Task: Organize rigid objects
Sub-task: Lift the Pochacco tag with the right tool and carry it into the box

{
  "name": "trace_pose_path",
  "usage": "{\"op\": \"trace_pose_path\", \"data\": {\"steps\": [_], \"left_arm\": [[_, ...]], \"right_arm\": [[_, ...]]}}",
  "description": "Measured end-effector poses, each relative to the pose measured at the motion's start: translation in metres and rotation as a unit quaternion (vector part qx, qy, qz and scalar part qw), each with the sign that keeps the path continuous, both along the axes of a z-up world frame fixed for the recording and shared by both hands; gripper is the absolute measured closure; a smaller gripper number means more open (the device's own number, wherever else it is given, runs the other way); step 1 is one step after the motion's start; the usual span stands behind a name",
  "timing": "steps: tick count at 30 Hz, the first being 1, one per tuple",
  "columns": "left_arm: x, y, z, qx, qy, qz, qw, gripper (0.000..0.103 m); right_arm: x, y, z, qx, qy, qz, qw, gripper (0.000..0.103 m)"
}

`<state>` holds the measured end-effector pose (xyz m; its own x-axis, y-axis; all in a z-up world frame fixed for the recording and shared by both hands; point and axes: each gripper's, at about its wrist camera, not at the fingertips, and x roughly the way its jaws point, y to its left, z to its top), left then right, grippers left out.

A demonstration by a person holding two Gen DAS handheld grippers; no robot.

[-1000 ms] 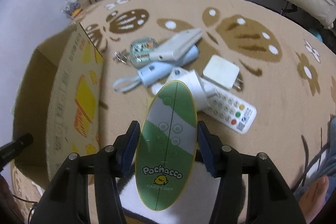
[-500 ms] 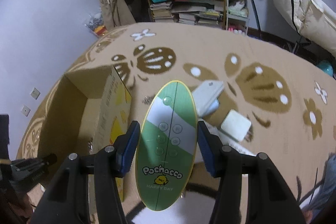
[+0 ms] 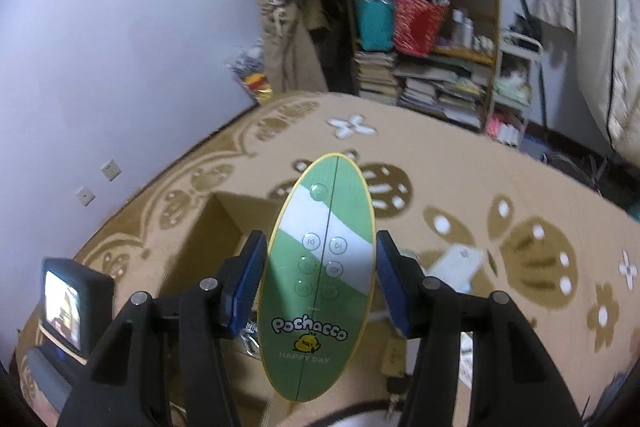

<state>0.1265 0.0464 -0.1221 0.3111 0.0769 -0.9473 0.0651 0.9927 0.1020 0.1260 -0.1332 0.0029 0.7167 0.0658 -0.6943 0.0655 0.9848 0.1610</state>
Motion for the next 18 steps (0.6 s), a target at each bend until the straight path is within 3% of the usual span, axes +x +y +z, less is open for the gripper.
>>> {"op": "trace_pose_path", "data": {"steps": [7,14,18], "left_arm": [[0.001,0.003,-0.001,-0.007,0.0,0.001,1.0,0.087],[0.002,0.005,-0.002,-0.015,0.002,0.002,0.9999,0.087],[0.003,0.006,-0.003,-0.017,0.003,0.002,0.9998,0.087]], "right_arm": [[0.021,0.02,0.005,-0.003,-0.002,0.012,1.0,0.044],[0.035,0.029,-0.01,0.025,0.018,0.03,0.999,0.044],[0.04,0.039,-0.023,0.013,0.03,0.046,0.998,0.044]]}}
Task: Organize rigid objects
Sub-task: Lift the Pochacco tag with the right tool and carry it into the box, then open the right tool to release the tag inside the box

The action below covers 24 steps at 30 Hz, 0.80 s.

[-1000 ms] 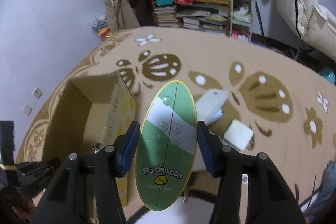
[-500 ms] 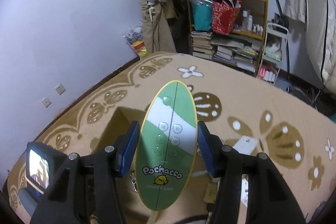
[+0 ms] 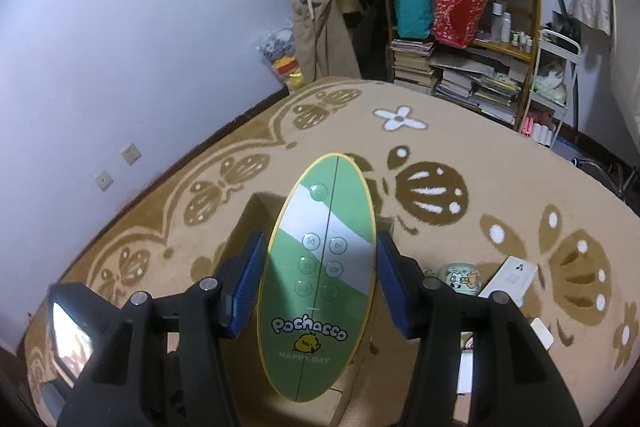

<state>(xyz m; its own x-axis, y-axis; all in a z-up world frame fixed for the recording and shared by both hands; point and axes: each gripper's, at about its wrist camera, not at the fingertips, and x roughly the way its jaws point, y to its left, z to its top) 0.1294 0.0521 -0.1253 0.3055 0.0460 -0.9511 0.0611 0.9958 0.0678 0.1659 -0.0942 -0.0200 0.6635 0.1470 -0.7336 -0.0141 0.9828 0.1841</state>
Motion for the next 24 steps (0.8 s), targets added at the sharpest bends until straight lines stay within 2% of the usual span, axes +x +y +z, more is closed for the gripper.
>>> {"op": "trace_pose_path", "data": {"steps": [15,24], "left_arm": [[0.002,0.0,-0.001,-0.001,0.001,0.0,1.0,0.087],[0.002,0.001,-0.002,-0.001,0.0,0.001,1.0,0.087]], "right_arm": [[0.007,0.017,-0.047,-0.038,0.042,0.032,0.998,0.044],[0.003,0.013,-0.046,-0.028,0.038,0.026,0.999,0.045]]}}
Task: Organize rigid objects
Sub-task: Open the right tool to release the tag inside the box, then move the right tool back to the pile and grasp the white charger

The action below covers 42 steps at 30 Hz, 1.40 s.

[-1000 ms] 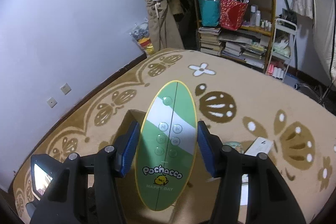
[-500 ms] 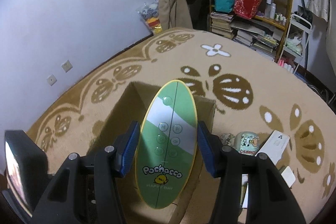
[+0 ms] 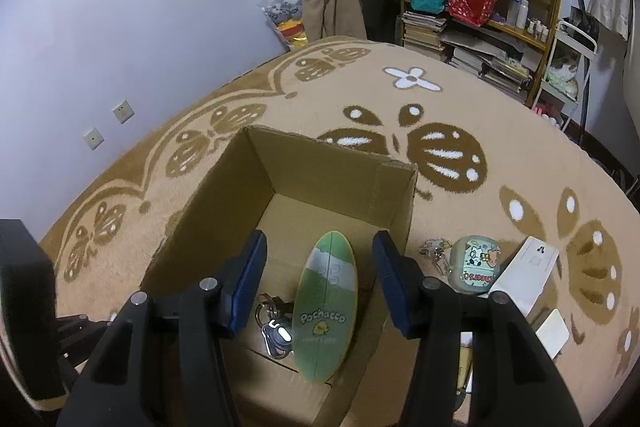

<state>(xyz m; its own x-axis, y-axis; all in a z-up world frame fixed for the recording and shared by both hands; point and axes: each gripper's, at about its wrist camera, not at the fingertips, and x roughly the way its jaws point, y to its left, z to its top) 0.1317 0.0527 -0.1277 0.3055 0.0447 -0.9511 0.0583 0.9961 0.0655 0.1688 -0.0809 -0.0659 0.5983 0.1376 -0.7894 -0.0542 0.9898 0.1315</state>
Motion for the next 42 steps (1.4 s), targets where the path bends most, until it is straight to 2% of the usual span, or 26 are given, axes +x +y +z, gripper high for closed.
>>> {"op": "trace_pose_path", "data": {"steps": [2,4,6,10,14,18,21,29,42], "left_arm": [[0.0,0.0,0.0,0.0,0.0,0.0,1.0,0.087],[-0.001,0.0,0.0,0.001,0.0,-0.002,1.0,0.087],[-0.001,0.0,0.0,-0.001,0.0,-0.001,1.0,0.087],[-0.002,0.001,0.0,-0.002,0.0,-0.001,1.0,0.087],[-0.001,0.001,0.0,0.0,0.0,-0.002,1.0,0.087],[-0.001,0.001,0.0,0.0,0.001,-0.001,1.0,0.086],[-0.001,0.001,0.0,0.001,0.0,-0.003,1.0,0.086],[-0.001,0.001,-0.001,0.002,0.0,-0.003,1.0,0.086],[-0.002,0.001,-0.001,0.003,0.003,-0.004,1.0,0.086]], "right_arm": [[-0.003,0.0,0.005,-0.002,-0.004,0.0,1.0,0.044],[-0.005,-0.001,0.009,-0.007,-0.006,-0.004,1.0,0.037],[-0.008,-0.002,0.013,-0.019,-0.007,-0.012,1.0,0.015],[-0.015,-0.008,0.023,-0.029,-0.022,-0.016,0.999,0.012],[-0.023,-0.022,0.027,-0.024,-0.03,-0.033,0.999,0.0],[-0.034,-0.036,0.028,-0.036,-0.051,-0.063,0.996,0.0],[-0.04,-0.043,0.027,-0.058,-0.056,-0.072,0.994,0.0],[-0.058,-0.074,0.022,-0.074,-0.064,-0.103,0.99,0.0],[-0.07,-0.12,-0.017,-0.05,-0.004,-0.148,0.988,0.0]]}}
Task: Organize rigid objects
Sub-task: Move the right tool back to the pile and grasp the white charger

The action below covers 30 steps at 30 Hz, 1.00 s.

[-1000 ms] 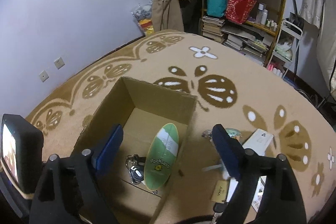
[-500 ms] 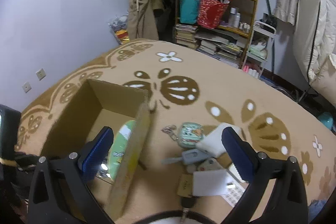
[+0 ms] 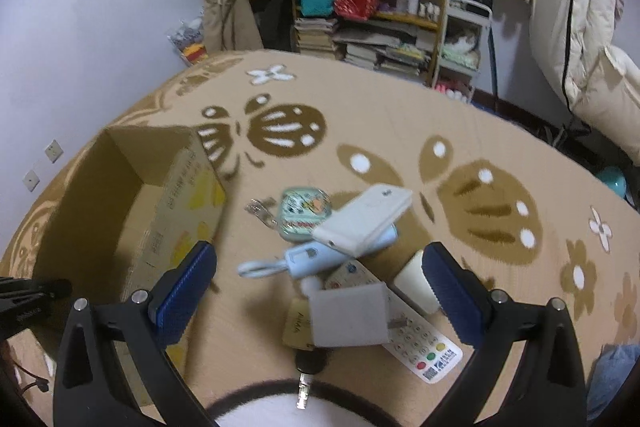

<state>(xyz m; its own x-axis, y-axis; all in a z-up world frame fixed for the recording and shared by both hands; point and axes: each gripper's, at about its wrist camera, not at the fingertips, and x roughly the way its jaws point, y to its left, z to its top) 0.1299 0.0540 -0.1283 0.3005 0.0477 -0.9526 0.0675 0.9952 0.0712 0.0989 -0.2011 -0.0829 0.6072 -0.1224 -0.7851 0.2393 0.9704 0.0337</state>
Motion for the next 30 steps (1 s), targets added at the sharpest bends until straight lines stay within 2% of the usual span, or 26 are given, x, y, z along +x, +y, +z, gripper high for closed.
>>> {"op": "trace_pose_path", "data": {"steps": [8,12,17,24,30], "left_arm": [[-0.001,0.001,0.0,-0.004,0.003,0.0,1.0,0.088],[-0.001,0.001,0.0,-0.004,0.003,0.001,1.0,0.087],[-0.001,0.001,0.0,-0.003,0.003,0.0,1.0,0.087],[-0.001,0.0,0.0,0.005,0.003,-0.004,1.0,0.086],[-0.001,0.001,0.0,0.002,0.004,-0.003,1.0,0.086]], "right_arm": [[0.001,-0.014,-0.021,-0.003,0.029,-0.019,0.999,0.0],[0.003,-0.014,-0.037,-0.005,0.05,-0.013,0.999,0.013],[0.005,-0.011,-0.062,-0.011,0.085,-0.004,0.996,0.016],[0.007,-0.001,-0.085,-0.064,0.13,-0.004,0.989,0.016],[0.006,0.002,-0.088,-0.084,0.136,-0.01,0.987,0.021]]}}
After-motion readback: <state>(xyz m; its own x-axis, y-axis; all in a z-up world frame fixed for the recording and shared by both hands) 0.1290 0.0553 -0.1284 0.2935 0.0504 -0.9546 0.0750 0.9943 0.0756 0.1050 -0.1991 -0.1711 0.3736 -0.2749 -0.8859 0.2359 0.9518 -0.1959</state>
